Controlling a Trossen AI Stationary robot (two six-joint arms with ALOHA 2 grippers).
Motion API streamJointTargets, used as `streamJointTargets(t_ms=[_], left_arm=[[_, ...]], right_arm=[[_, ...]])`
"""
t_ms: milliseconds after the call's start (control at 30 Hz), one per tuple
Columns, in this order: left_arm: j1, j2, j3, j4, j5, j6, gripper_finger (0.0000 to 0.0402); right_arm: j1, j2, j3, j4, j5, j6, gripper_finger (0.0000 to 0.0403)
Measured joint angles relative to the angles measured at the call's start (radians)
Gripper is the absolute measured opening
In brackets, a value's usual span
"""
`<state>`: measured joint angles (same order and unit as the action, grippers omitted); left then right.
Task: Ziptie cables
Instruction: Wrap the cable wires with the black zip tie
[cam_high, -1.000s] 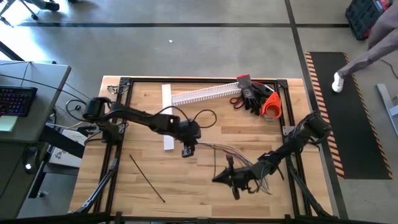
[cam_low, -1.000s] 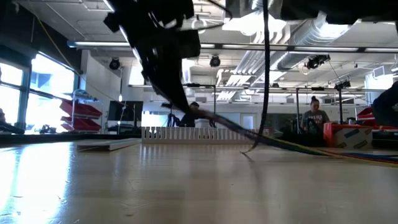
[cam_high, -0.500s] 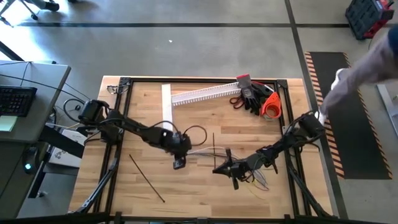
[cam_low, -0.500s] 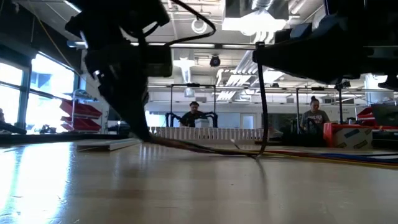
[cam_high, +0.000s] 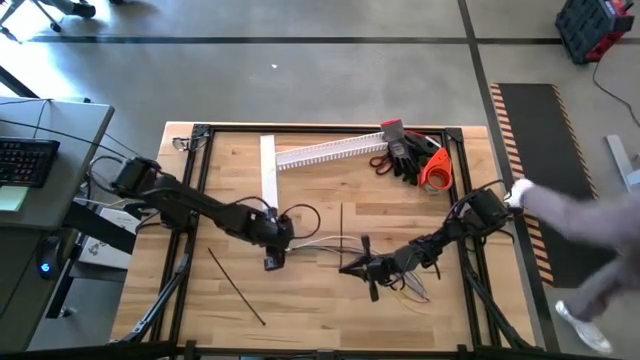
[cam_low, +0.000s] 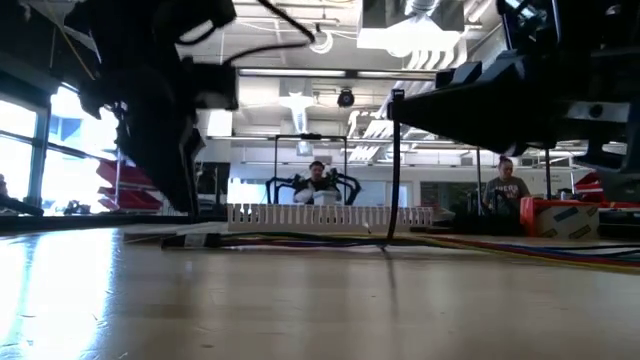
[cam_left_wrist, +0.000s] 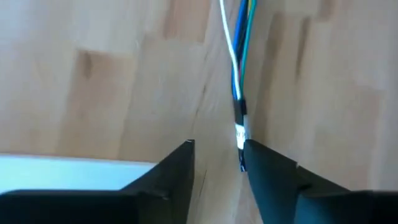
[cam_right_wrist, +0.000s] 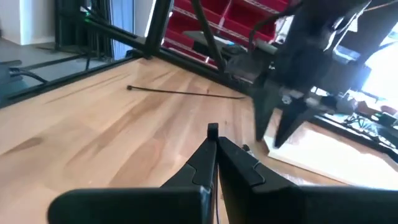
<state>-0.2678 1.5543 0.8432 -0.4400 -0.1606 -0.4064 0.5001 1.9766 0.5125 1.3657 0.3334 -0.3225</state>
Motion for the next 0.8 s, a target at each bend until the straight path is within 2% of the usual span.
streamJointTargets(t_ms=[100,167,333,467,700,800], left_arm=[[-0.032,-0.065,0.000,0.033,-0.034,0.089,0.0142],[-0.065,-0.081,-0.004,0.132,-0.058,0.187,0.0143],[-0.117,-0.034,-0.099,0.601,-0.051,0.419,0.0144],[-0.102,0.065,-0.154,0.906,-0.051,0.479,0.0145],[-0.047,0.213,-0.127,1.002,0.039,0.444,0.0145],[-0.027,0.282,-0.101,1.106,0.093,0.468,0.0145]], right_arm=[[0.005,0.000,0.000,0.020,0.008,0.008,0.0000],[0.008,0.000,0.000,0.043,0.015,0.008,0.0000],[0.011,-0.002,0.000,0.076,0.032,0.006,0.0000],[0.011,-0.002,0.000,0.076,0.035,0.016,0.0000],[0.005,-0.002,0.000,0.077,0.010,0.019,0.0000],[-0.011,-0.002,0.002,0.081,-0.026,0.019,0.0000]])
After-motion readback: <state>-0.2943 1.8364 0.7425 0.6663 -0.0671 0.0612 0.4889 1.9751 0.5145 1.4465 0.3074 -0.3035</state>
